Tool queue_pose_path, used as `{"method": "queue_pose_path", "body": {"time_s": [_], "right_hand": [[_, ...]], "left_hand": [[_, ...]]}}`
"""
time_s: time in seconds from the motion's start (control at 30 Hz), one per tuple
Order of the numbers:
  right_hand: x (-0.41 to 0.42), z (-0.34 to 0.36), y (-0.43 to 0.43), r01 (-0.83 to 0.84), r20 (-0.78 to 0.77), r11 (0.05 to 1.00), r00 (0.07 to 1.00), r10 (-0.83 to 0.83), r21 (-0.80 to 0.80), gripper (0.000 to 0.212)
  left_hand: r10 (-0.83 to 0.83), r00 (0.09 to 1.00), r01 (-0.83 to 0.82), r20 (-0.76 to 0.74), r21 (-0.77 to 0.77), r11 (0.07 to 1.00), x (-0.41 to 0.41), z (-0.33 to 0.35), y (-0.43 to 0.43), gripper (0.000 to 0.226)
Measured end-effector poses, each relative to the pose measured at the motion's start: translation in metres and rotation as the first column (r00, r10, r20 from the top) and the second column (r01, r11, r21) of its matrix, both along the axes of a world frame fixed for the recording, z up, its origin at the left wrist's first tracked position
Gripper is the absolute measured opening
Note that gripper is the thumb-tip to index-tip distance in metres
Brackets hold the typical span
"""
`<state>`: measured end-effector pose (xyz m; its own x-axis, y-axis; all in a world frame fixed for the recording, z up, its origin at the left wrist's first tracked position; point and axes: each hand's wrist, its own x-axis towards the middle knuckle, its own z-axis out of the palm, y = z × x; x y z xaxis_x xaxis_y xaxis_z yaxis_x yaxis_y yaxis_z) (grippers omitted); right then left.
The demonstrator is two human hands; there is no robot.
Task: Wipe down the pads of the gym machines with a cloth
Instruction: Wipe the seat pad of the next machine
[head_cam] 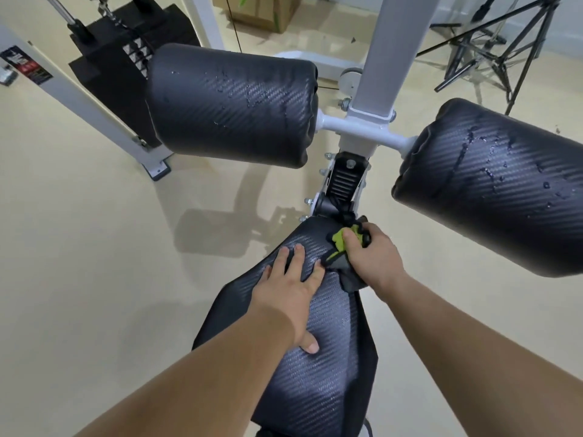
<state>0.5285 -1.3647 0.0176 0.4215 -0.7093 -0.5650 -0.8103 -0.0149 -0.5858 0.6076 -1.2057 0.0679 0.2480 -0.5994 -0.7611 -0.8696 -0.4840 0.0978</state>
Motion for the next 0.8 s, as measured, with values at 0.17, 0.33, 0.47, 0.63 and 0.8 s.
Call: {"method": "queue_pose_path", "body": {"time_s": [0.17,0.33,0.47,0.63,0.8], "right_hand": [[-0.083,0.011,0.052,0.09,0.043,0.987,0.994,-0.096,0.13,0.025],[-0.142,0.024,0.083,0.111,-0.076,0.977,0.992,-0.098,0.184,0.028],[-0.108,0.024,0.064,0.082,0.011,0.988,0.996,-0.085,0.131,0.031],[-0.039,0.008,0.025,0.052,0.12,0.99,0.99,-0.068,0.134,0.046],[-0.083,0.008,0.055,0.193,0.151,0.958,0.962,-0.227,0.211,0.021]], "left_hand": [[-0.001,1.0,0.001,0.024,-0.037,0.999,-0.004,0.004,0.0,0.141],[-0.024,0.998,0.027,0.052,-0.07,0.997,-0.004,0.008,0.002,0.142],[-0.009,0.999,0.013,0.05,-0.085,0.996,-0.007,0.009,0.001,0.142],[-0.01,0.999,0.014,0.051,-0.076,0.997,-0.004,0.005,0.002,0.142],[-0.015,0.998,0.018,0.062,-0.043,0.999,-0.003,0.007,0.0,0.143]]}}
